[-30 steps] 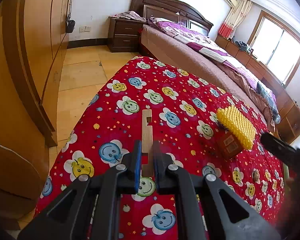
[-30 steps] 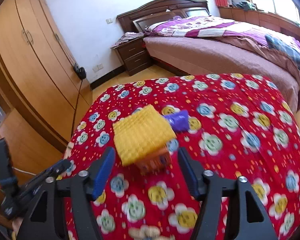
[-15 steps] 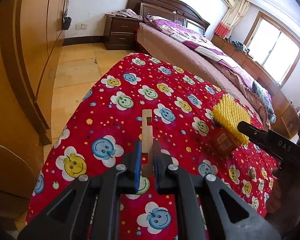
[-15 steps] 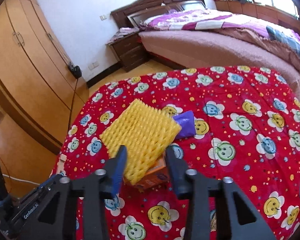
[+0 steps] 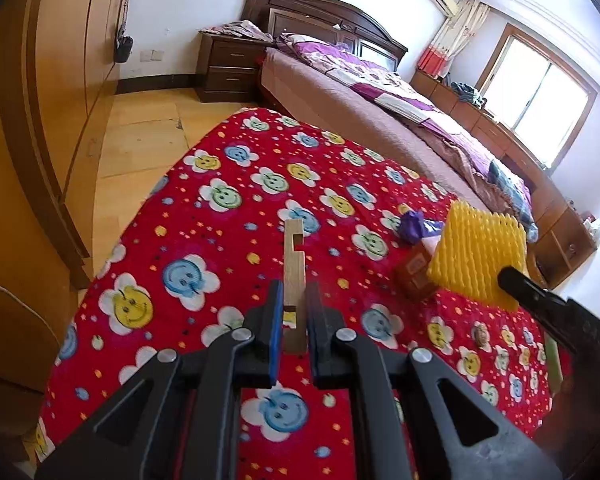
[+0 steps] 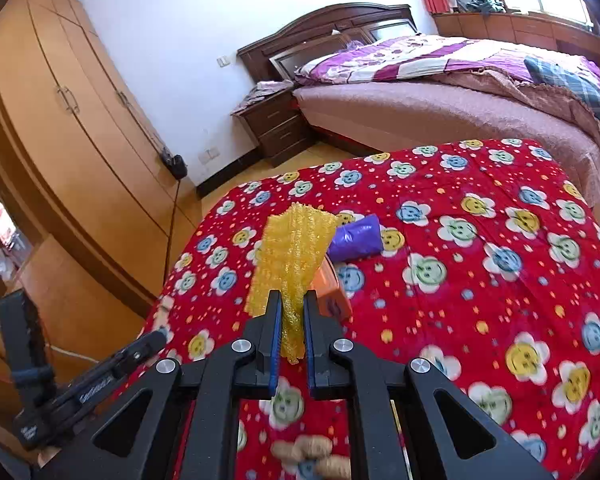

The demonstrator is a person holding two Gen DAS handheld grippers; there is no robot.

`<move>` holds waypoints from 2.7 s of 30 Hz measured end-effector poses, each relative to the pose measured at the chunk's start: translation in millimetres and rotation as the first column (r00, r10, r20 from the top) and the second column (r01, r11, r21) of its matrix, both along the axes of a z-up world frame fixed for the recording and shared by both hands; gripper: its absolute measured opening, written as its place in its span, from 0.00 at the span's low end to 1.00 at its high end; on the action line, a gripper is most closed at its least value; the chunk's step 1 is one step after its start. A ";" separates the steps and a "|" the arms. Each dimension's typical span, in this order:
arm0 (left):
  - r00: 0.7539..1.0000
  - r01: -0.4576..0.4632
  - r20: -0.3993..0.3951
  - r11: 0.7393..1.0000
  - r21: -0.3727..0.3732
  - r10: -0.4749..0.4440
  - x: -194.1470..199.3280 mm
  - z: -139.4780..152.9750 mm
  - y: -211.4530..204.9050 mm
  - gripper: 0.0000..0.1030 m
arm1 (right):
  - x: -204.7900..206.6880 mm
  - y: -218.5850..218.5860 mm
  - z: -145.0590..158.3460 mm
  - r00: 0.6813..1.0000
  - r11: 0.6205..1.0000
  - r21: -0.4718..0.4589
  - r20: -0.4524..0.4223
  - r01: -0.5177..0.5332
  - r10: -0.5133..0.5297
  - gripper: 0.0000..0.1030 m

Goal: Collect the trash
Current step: 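Carry the wooden stick and yellow foam net over the bin with both tools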

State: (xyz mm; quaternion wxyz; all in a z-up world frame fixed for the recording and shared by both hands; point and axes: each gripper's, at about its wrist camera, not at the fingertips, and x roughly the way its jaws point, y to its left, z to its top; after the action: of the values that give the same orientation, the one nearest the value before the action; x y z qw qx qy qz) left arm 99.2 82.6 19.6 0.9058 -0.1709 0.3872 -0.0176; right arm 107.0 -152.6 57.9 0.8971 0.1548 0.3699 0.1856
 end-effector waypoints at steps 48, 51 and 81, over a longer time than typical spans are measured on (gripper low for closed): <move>0.946 0.325 0.010 0.945 -0.047 -0.325 -55.0 32.2 -136.9 0.09 | -151.6 -133.4 6.8 0.966 0.966 0.001 0.028 0.257 -0.257 0.09; 0.938 0.348 0.012 0.937 -0.040 -0.347 -54.7 33.7 -147.0 0.09 | -155.9 -141.0 9.1 0.961 0.962 -0.004 0.036 0.273 -0.272 0.09; 0.758 0.652 0.001 0.758 -0.016 -0.652 -13.6 42.4 -333.4 0.09 | -168.1 -291.6 0.0 0.835 0.835 -0.003 0.011 0.550 -0.550 0.09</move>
State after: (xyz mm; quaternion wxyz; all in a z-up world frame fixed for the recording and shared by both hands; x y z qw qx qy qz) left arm 85.5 -250.8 62.0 0.8408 -0.0326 0.4245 -0.3344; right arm -61.1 -444.2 57.9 0.9147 0.2510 0.3063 -0.0799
